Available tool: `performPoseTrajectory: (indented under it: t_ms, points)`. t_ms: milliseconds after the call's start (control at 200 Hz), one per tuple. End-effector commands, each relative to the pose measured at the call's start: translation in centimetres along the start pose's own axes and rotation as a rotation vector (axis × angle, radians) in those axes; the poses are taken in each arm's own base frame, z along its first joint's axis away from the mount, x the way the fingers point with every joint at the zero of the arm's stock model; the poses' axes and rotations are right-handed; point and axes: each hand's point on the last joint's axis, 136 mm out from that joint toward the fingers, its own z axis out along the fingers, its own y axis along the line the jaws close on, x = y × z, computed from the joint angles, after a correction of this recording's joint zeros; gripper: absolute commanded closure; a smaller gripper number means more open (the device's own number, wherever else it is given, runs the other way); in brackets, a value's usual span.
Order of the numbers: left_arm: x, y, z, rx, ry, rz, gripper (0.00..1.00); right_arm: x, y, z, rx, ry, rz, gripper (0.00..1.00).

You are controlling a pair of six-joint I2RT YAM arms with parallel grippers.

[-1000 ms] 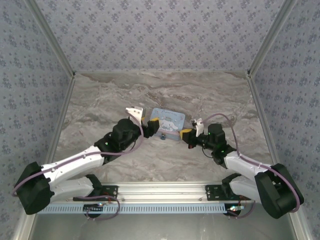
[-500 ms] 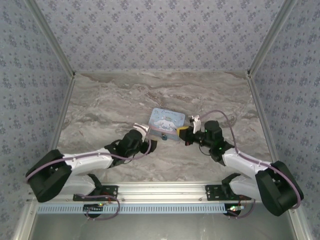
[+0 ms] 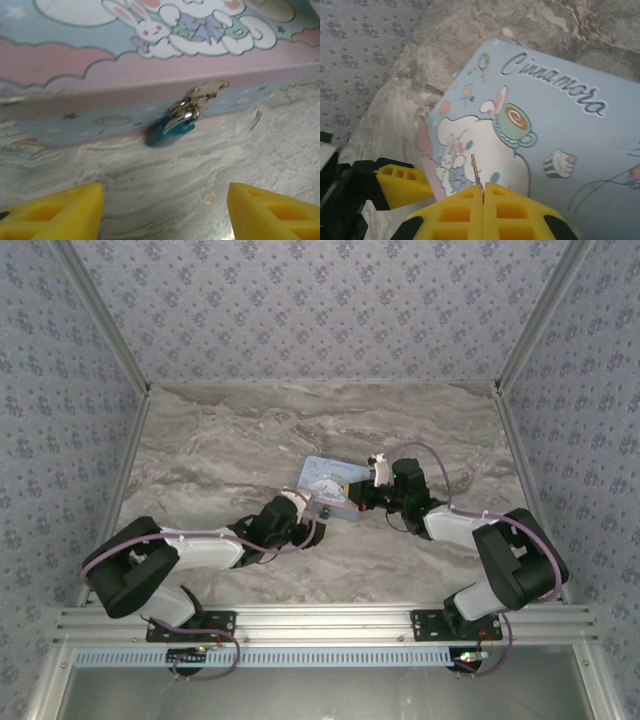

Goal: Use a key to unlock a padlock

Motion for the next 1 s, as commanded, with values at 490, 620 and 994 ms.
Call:
performPoseTrajectory:
  t_ms: [490, 620, 994]
  points:
    - [-2.1, -0.7, 3.2, 0.043, -0.080, -0.001, 0.35, 3.1, -1.9, 0.1, 0.127, 0.106, 0.058, 1.00]
    - [-2.3, -0.6, 3.6, 0.029, -0.080, 0.006, 0.36, 3.0, -1.8, 0.2, 0.125, 0.106, 0.054, 1.00]
    - [-1.8, -0.6, 5.2, -0.040, -0.025, 0.038, 0.38, 2.9, -1.6, 0.2, 0.120, 0.101, 0.047, 1.00]
